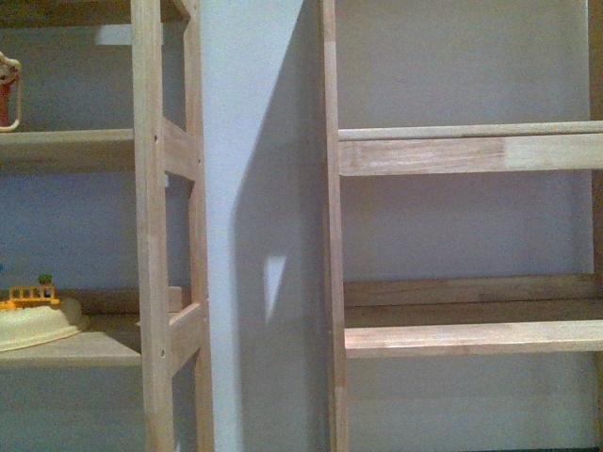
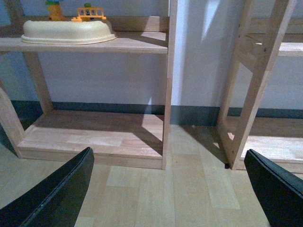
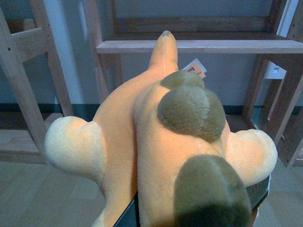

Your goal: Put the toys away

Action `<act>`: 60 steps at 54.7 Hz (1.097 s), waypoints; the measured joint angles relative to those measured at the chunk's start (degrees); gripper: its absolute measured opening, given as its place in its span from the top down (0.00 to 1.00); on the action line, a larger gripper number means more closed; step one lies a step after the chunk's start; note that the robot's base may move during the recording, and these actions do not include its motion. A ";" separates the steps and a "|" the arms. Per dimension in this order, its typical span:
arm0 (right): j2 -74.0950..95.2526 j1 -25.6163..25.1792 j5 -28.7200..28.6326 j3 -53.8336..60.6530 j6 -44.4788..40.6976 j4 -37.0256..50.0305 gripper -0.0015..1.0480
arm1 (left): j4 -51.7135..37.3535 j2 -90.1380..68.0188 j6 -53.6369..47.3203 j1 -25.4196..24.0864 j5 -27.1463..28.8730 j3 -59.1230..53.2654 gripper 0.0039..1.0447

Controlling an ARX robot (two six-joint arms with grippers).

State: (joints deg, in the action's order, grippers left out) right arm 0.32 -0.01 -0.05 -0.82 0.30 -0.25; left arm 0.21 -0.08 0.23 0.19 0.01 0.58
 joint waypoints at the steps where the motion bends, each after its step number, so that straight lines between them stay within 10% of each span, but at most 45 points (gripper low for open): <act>1: 0.00 0.00 0.00 0.00 0.00 0.00 0.93 | 0.00 0.00 0.00 0.00 0.04 0.00 0.06; 52: 0.02 0.00 0.02 0.00 0.00 0.00 0.93 | 0.00 0.04 0.00 0.00 0.00 0.00 0.06; 60: 0.63 3.74 10.71 -0.02 2.95 0.09 0.93 | 0.00 0.04 0.00 0.02 0.00 0.00 0.06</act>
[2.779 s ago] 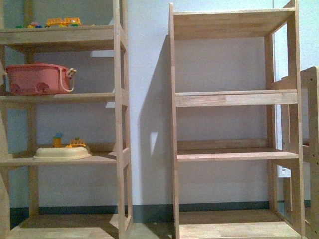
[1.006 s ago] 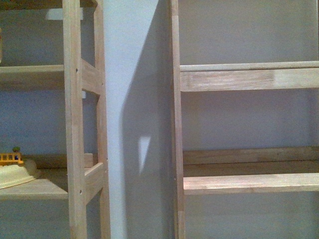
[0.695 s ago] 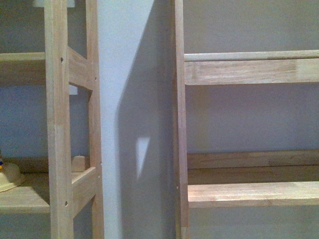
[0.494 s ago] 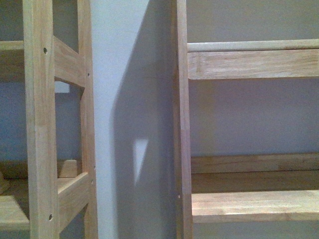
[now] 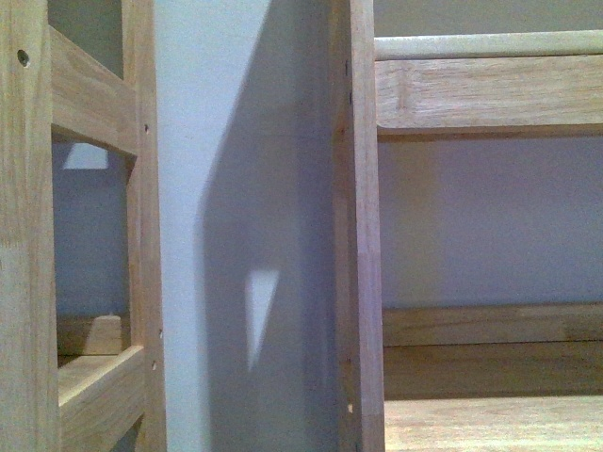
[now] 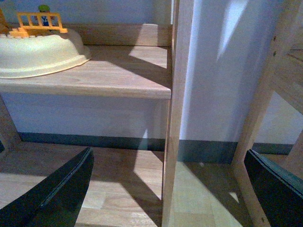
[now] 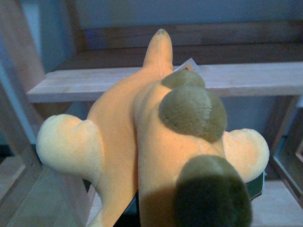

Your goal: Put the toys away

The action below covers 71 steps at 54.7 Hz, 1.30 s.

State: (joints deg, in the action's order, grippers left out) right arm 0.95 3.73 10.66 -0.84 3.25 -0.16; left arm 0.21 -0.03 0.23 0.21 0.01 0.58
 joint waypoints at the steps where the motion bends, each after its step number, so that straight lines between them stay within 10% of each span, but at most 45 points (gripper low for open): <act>1: 0.17 0.48 0.98 0.00 0.17 0.09 0.93 | 0.00 0.00 0.00 0.00 0.00 0.00 0.06; 40: 19.52 22.64 24.50 -21.00 -15.80 18.49 0.93 | 0.00 0.00 0.00 -0.02 0.00 0.00 0.06; 71: 31.54 20.04 16.33 -42.95 -28.30 22.60 0.93 | 0.00 0.00 0.00 -0.02 0.00 0.00 0.06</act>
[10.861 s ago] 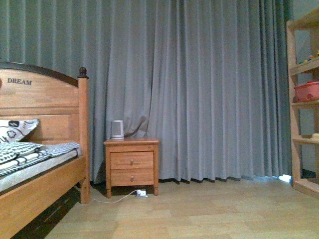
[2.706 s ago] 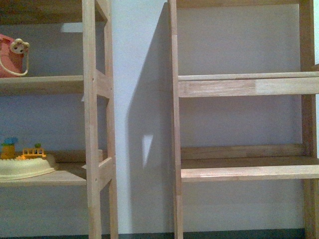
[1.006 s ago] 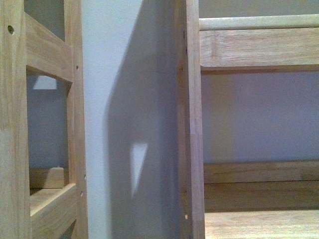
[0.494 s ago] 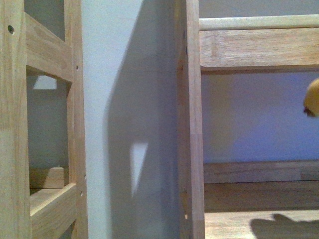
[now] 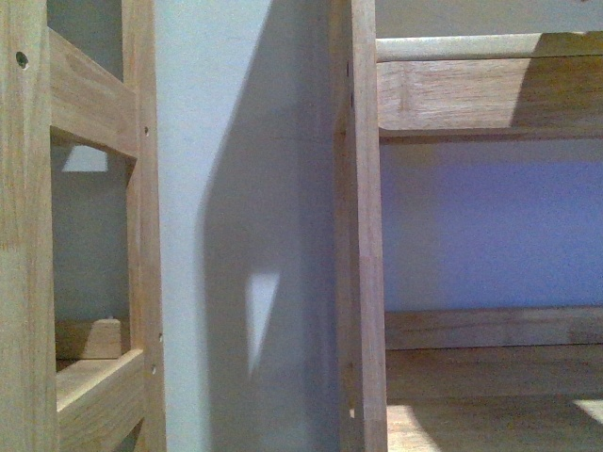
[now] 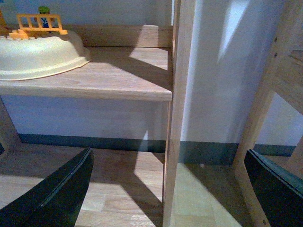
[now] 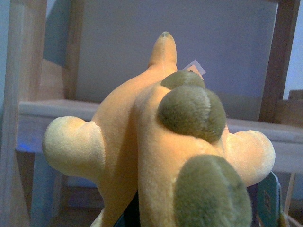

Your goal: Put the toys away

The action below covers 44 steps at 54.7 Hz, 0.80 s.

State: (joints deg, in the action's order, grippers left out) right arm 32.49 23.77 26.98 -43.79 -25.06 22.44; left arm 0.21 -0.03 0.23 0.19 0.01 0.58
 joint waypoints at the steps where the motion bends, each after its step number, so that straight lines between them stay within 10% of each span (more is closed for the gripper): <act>1: 0.28 -0.70 -0.83 -0.85 0.17 -0.55 0.93 | 0.00 0.00 0.00 0.00 0.00 0.00 0.06; 25: 17.84 -18.01 -15.37 -18.29 10.45 0.00 0.93 | 0.00 0.00 0.00 0.00 0.00 0.00 0.06; 44: 32.68 -20.46 -20.70 -29.05 17.99 1.22 0.93 | 0.02 0.00 0.00 0.00 0.00 0.00 0.06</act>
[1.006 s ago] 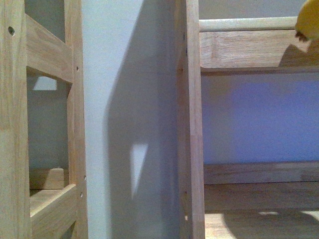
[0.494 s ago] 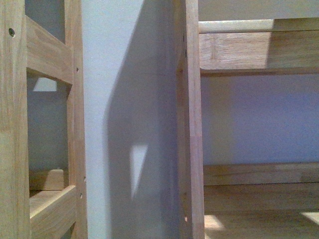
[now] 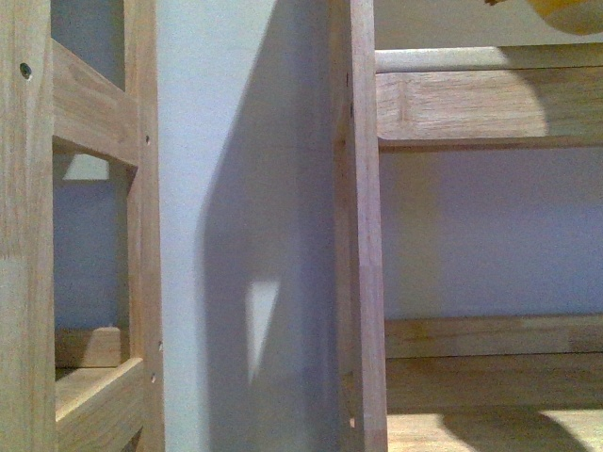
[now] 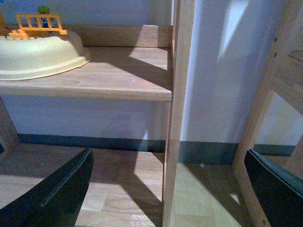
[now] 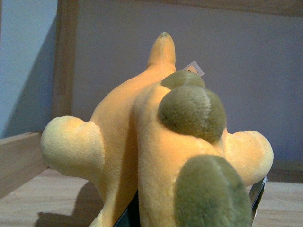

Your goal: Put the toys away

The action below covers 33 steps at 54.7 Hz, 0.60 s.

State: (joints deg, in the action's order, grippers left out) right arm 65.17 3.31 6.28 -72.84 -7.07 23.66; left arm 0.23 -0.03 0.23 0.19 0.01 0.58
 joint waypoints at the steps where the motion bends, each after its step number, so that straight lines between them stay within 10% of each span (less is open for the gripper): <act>1: 0.92 -0.15 -0.22 -0.87 0.61 -0.02 0.93 | 0.00 0.00 0.00 0.00 0.00 0.00 0.06; 33: 18.14 -2.14 -1.57 -18.82 10.93 -4.76 0.93 | -0.02 0.00 0.00 0.00 0.00 0.00 0.06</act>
State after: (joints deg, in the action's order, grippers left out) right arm 83.31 1.17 4.71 -91.66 3.86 18.90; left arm 0.21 -0.03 0.23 0.19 0.01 0.58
